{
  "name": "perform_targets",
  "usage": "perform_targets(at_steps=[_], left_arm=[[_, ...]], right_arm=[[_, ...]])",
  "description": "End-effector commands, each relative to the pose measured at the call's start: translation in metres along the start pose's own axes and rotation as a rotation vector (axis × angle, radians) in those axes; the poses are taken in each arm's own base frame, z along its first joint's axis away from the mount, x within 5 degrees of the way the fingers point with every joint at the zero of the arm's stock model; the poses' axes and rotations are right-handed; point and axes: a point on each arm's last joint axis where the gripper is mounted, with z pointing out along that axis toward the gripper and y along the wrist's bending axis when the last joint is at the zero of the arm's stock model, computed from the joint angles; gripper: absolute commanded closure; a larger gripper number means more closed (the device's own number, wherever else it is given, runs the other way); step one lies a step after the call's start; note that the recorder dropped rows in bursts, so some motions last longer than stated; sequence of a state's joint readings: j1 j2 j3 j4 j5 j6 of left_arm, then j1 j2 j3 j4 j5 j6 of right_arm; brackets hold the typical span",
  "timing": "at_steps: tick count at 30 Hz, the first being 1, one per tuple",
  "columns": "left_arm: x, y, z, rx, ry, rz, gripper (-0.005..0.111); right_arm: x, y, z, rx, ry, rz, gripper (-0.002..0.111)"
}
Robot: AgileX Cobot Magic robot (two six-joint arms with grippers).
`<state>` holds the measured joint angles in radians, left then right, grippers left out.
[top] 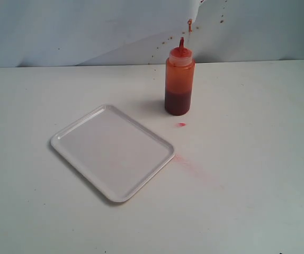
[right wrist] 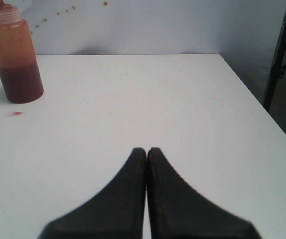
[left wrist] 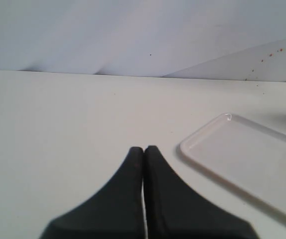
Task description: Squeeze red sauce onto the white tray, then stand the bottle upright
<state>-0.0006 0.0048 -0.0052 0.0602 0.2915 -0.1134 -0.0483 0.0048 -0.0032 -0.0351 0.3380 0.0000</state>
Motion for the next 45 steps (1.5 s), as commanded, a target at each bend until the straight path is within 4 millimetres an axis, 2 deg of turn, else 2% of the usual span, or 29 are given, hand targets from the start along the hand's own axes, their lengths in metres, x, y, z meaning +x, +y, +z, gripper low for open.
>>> perform_targets(at_steps=[1, 9, 11, 14, 16, 19, 21, 25, 33, 35, 38, 41, 45], left_arm=[[0.001, 0.0, 0.0, -0.002, -0.006, 0.001, 0.107], [0.001, 0.0, 0.0, -0.002, -0.006, 0.005, 0.107], [-0.002, 0.001, 0.0, -0.018, -0.034, 0.114, 0.107], [-0.014, 0.0, -0.001, -0.011, -0.172, 0.161, 0.107], [-0.023, -0.003, -0.003, 0.021, -0.275, 0.054, 0.107], [-0.036, -0.003, -0.008, 0.073, -0.42, -0.195, 0.107], [-0.047, -0.002, -0.014, 0.091, -0.556, -0.245, 0.107], [-0.061, -0.002, -0.025, 0.123, -0.748, -0.263, 0.107], [-0.076, -0.015, -0.04, 0.251, -0.978, -0.093, 0.107], [-0.08, -0.017, -0.034, 0.266, -0.989, -0.095, 0.107], [-0.088, -0.019, -0.008, 0.264, -0.852, -0.093, 0.107], [-0.099, -0.028, 0.031, 0.314, -0.67, -0.053, 0.107], [-0.1, -0.051, 0.081, 0.553, -0.555, 0.024, 0.107]], right_arm=[[0.001, 0.0, 0.0, 0.001, -0.003, 0.001, 0.108], [0.001, 0.0, 0.0, 0.001, -0.003, 0.001, 0.108], [0.001, 0.0, 0.0, 0.001, -0.003, 0.001, 0.108], [0.001, 0.0, 0.0, 0.001, -0.003, 0.001, 0.108], [0.001, 0.0, 0.0, 0.001, -0.003, 0.001, 0.108], [0.001, 0.0, 0.0, 0.001, -0.003, 0.001, 0.108], [0.001, 0.0, 0.0, 0.001, -0.003, 0.001, 0.108], [0.001, 0.0, 0.0, 0.001, -0.003, 0.001, 0.108], [0.001, 0.0, 0.0, 0.001, -0.003, 0.001, 0.108], [0.001, 0.0, 0.0, 0.001, -0.003, 0.001, 0.108], [0.001, 0.0, 0.0, 0.001, -0.003, 0.001, 0.108], [0.001, 0.0, 0.0, 0.001, -0.003, 0.001, 0.108], [0.001, 0.0, 0.0, 0.001, -0.003, 0.001, 0.108]])
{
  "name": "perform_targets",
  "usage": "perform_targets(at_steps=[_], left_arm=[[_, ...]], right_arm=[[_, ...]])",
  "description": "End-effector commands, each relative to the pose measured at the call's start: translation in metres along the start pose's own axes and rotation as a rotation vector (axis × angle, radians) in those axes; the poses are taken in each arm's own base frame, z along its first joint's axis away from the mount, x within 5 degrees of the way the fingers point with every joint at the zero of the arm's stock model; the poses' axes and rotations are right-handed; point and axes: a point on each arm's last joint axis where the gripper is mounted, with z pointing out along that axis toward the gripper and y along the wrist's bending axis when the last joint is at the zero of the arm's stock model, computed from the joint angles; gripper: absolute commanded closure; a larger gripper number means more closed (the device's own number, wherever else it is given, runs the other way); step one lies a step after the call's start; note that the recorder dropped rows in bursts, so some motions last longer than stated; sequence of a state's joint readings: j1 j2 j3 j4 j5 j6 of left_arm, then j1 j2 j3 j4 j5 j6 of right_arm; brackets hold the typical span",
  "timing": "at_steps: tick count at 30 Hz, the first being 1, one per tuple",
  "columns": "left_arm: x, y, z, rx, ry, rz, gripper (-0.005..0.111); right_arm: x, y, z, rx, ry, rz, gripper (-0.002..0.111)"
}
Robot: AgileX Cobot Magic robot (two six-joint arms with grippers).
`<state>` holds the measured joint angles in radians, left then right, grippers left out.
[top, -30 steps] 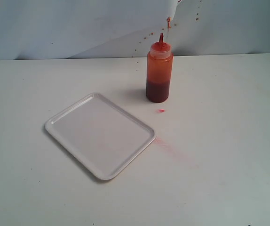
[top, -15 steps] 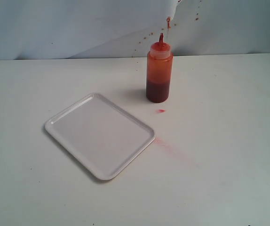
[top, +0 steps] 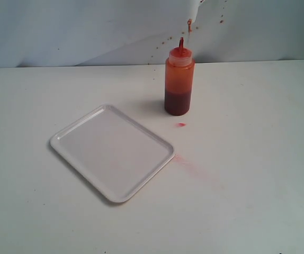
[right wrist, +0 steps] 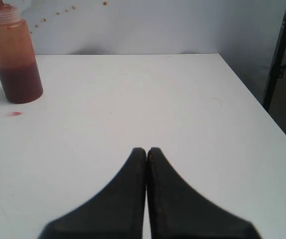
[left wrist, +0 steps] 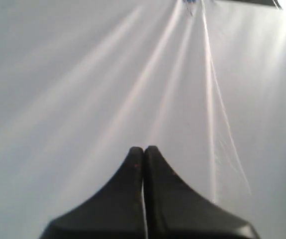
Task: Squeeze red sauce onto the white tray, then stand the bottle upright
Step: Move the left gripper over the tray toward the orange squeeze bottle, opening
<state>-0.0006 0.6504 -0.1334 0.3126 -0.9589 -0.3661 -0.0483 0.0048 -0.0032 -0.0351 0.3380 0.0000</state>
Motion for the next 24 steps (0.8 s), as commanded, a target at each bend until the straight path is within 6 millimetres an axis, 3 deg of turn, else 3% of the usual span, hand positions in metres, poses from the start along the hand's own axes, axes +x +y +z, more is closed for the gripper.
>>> perform_targets(at_steps=[1, 6, 9, 12, 17, 24], left_arm=[[0.044, -0.006, 0.047, 0.278, 0.143, -0.046, 0.107], [0.131, 0.008, 0.087, 0.402, 0.45, -0.121, 0.107], [0.183, 0.017, 0.098, 0.429, 0.571, -0.173, 0.107], [0.22, 0.025, 0.105, 0.444, 0.63, -0.201, 0.107], [0.253, 0.036, 0.124, 0.445, 0.628, -0.198, 0.107], [0.251, 0.047, 0.168, 0.462, 0.508, -0.143, 0.107]], right_arm=[[0.001, 0.0, 0.0, 0.001, -0.003, 0.001, 0.108], [0.001, 0.0, 0.0, 0.001, -0.003, 0.001, 0.108], [0.001, 0.0, 0.0, 0.001, -0.003, 0.001, 0.108], [0.001, 0.0, 0.0, 0.001, -0.003, 0.001, 0.108], [0.001, 0.0, 0.0, 0.001, -0.003, 0.001, 0.108], [0.001, 0.0, 0.0, 0.001, -0.003, 0.001, 0.108]])
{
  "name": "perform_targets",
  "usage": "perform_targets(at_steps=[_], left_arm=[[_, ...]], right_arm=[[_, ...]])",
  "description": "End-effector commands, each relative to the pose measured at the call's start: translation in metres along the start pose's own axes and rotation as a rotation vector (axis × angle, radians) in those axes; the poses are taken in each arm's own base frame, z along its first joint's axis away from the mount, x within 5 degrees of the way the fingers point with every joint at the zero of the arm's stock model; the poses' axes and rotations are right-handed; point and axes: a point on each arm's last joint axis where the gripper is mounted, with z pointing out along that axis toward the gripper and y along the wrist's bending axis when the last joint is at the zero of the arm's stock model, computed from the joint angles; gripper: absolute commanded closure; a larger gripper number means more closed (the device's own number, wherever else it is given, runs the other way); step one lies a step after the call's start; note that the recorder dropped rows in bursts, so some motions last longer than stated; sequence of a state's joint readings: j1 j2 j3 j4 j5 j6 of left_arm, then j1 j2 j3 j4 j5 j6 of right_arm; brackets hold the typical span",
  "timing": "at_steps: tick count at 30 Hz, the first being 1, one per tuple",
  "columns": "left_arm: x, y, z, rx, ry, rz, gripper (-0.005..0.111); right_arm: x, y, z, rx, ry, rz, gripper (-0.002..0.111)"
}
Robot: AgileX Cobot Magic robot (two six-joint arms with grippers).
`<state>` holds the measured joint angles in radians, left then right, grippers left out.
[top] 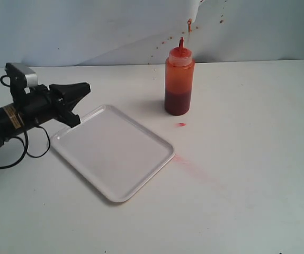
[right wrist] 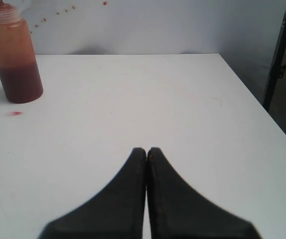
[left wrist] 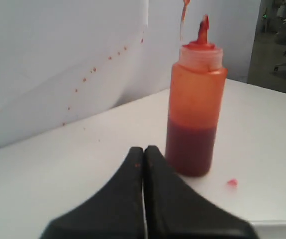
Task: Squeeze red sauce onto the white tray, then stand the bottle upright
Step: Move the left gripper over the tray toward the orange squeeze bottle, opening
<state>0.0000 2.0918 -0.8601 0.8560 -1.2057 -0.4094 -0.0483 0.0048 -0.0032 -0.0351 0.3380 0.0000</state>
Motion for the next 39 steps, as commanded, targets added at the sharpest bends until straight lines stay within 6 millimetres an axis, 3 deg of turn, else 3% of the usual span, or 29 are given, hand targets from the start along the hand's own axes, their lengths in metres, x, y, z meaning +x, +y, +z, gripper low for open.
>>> perform_targets(at_steps=[1, 4, 27, 39], left_arm=[[-0.02, 0.011, 0.013, 0.01, -0.075, 0.0, 0.107], [-0.023, 0.013, 0.014, 0.015, -0.083, -0.1, 0.107], [-0.014, 0.0, 0.014, 0.159, 0.004, -0.021, 0.107], [0.032, -0.01, 0.033, 0.207, 0.069, -0.021, 0.107]], right_arm=[[0.001, 0.0, 0.0, 0.001, -0.003, 0.001, 0.108], [0.001, 0.0, 0.0, 0.001, -0.003, 0.001, 0.108], [0.001, 0.0, 0.0, 0.001, -0.003, 0.001, 0.108], [0.001, 0.0, 0.0, 0.001, -0.003, 0.001, 0.108]])
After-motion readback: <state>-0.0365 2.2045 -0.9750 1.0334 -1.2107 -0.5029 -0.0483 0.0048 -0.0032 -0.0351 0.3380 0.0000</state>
